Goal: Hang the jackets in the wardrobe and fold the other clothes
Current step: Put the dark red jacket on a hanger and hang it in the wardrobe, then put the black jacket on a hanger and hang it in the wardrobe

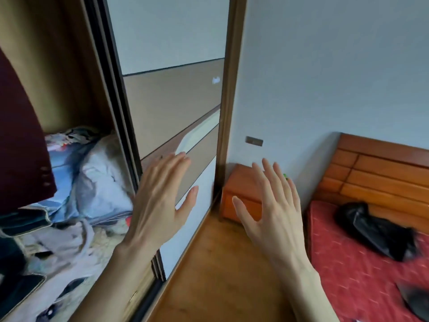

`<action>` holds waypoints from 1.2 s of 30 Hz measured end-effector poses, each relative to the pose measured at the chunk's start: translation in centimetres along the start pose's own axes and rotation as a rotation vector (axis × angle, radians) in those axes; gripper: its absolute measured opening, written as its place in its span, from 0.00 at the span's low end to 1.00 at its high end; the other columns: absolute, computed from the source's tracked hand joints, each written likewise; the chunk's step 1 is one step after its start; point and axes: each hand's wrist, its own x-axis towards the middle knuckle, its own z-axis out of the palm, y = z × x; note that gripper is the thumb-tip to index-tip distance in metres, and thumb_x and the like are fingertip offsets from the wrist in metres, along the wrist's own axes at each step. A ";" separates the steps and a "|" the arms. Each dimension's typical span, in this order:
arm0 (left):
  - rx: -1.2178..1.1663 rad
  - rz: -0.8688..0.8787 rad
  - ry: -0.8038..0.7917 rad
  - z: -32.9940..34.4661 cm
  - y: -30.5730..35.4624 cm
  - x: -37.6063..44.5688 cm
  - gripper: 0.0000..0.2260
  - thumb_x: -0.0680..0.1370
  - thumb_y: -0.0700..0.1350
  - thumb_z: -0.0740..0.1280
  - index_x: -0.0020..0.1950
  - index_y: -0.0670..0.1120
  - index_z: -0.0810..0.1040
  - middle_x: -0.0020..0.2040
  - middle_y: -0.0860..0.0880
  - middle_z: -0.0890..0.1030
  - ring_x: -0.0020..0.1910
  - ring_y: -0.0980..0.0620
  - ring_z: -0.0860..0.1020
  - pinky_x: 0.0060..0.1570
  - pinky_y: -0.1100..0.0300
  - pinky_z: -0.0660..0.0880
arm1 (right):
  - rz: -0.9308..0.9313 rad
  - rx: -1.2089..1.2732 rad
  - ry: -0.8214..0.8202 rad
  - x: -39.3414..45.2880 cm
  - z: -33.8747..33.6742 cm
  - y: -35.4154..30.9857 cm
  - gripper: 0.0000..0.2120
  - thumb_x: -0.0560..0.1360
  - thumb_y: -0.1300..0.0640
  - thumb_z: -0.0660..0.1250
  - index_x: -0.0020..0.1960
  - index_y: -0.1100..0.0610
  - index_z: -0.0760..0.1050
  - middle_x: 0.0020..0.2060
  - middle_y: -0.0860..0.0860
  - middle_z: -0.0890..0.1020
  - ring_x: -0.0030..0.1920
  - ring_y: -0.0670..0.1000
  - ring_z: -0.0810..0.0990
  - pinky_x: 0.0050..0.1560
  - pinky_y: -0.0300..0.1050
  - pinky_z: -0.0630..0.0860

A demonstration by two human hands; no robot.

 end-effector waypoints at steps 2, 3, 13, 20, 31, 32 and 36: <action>-0.050 0.000 -0.020 2.3 1.5 0.1 0.22 0.83 0.49 0.64 0.74 0.39 0.74 0.72 0.42 0.76 0.74 0.41 0.73 0.71 0.40 0.69 | 0.039 -0.029 -0.022 -0.9 -0.3 2.2 0.34 0.81 0.34 0.58 0.82 0.47 0.60 0.82 0.47 0.61 0.83 0.49 0.53 0.82 0.60 0.55; -0.080 -0.009 -0.031 3.4 2.3 0.1 0.23 0.83 0.50 0.63 0.74 0.39 0.73 0.72 0.42 0.76 0.74 0.42 0.73 0.71 0.40 0.69 | 0.059 -0.045 -0.030 -1.4 -0.5 3.2 0.34 0.81 0.34 0.59 0.82 0.47 0.60 0.82 0.47 0.61 0.83 0.48 0.53 0.82 0.59 0.54; -0.324 -0.001 -0.198 14.2 11.3 3.1 0.29 0.85 0.63 0.55 0.77 0.45 0.72 0.75 0.47 0.74 0.76 0.46 0.71 0.70 0.40 0.72 | 0.315 -0.134 0.036 -4.0 -2.2 14.4 0.34 0.81 0.34 0.59 0.82 0.49 0.62 0.81 0.47 0.63 0.83 0.47 0.54 0.83 0.56 0.53; -0.407 0.079 -0.229 20.9 17.5 5.8 0.26 0.83 0.59 0.62 0.77 0.48 0.71 0.76 0.49 0.73 0.77 0.50 0.69 0.73 0.41 0.71 | 0.425 -0.187 0.074 -4.5 -4.6 22.1 0.34 0.81 0.33 0.56 0.82 0.48 0.62 0.82 0.46 0.62 0.83 0.47 0.54 0.83 0.54 0.51; -0.570 0.341 -0.304 30.8 31.4 9.3 0.23 0.83 0.53 0.65 0.76 0.44 0.73 0.75 0.47 0.74 0.77 0.49 0.69 0.74 0.41 0.68 | 0.638 -0.302 0.185 -8.9 -10.3 33.3 0.32 0.82 0.38 0.61 0.82 0.51 0.62 0.81 0.47 0.63 0.83 0.47 0.54 0.82 0.59 0.55; -0.594 0.371 -0.315 31.4 32.6 9.4 0.23 0.83 0.52 0.65 0.75 0.43 0.74 0.75 0.47 0.75 0.77 0.49 0.69 0.74 0.41 0.68 | 0.668 -0.313 0.195 -9.5 -10.7 34.0 0.32 0.83 0.38 0.62 0.82 0.51 0.62 0.81 0.47 0.63 0.83 0.47 0.53 0.82 0.59 0.55; -0.675 0.459 -0.356 34.2 36.8 10.3 0.23 0.83 0.51 0.65 0.76 0.42 0.73 0.74 0.46 0.75 0.77 0.48 0.69 0.73 0.40 0.68 | 0.795 -0.345 0.243 -11.7 -11.8 36.8 0.31 0.83 0.41 0.65 0.82 0.51 0.62 0.81 0.47 0.63 0.83 0.46 0.52 0.81 0.59 0.56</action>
